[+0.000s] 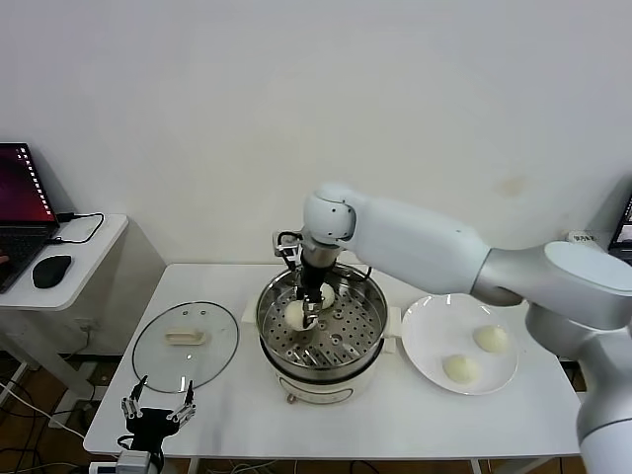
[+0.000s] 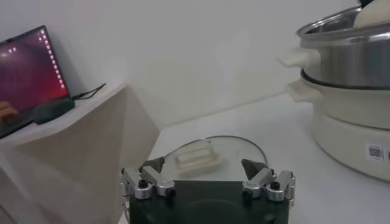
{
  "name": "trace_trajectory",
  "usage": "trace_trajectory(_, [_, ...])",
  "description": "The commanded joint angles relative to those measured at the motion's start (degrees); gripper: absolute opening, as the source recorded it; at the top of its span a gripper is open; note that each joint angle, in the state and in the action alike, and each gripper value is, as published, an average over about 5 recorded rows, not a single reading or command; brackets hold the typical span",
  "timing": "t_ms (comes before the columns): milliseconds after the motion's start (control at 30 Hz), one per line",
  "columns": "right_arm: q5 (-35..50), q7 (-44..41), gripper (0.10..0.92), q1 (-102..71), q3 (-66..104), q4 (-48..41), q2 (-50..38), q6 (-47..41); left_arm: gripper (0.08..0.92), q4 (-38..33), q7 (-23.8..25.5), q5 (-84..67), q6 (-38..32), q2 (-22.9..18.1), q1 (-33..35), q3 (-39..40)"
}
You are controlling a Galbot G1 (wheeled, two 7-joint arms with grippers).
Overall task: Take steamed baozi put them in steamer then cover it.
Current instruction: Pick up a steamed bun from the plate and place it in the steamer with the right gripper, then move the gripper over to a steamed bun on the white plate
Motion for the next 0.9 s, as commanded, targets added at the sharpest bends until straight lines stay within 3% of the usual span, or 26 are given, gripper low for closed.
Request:
trace_trajectory(33, [-1.74, 1.04, 0.596, -1.53, 0.34, -3.33, 3.39, 0.14, 0.823, 0.28, 0.00, -0.06, -0.03, 0.13, -0.03, 0.08])
trace_trajectory(333, [-2.01, 1.85, 0.606, -2.42, 0.82, -3.56, 4.04, 0.11, 0.823, 0.34, 0.02, -0.18, -0.05, 0.11, -0.12, 0.31])
trace_trajectory(567, [-1.42, 1.89, 0.776, -1.60, 1.38, -0.59, 1.21, -0.21, 0.823, 0.42, 0.02, -0.19, -0.05, 0.11, -0.05, 0.43])
trace_trajectory(667, [-1.00, 1.46, 0.815, -0.57, 1.86, 2.26, -1.76, -0.29, 0.823, 0.44, 0.02, -0.17, -0.05, 0.08, -0.04, 0.45])
trace_trajectory(900, [-0.53, -1.83, 0.823, 4.53, 2.94, 12.20, -15.10, 1.48, 0.823, 0.45, 0.04, 0.01, -0.04, 0.05, 0.16, 0.58])
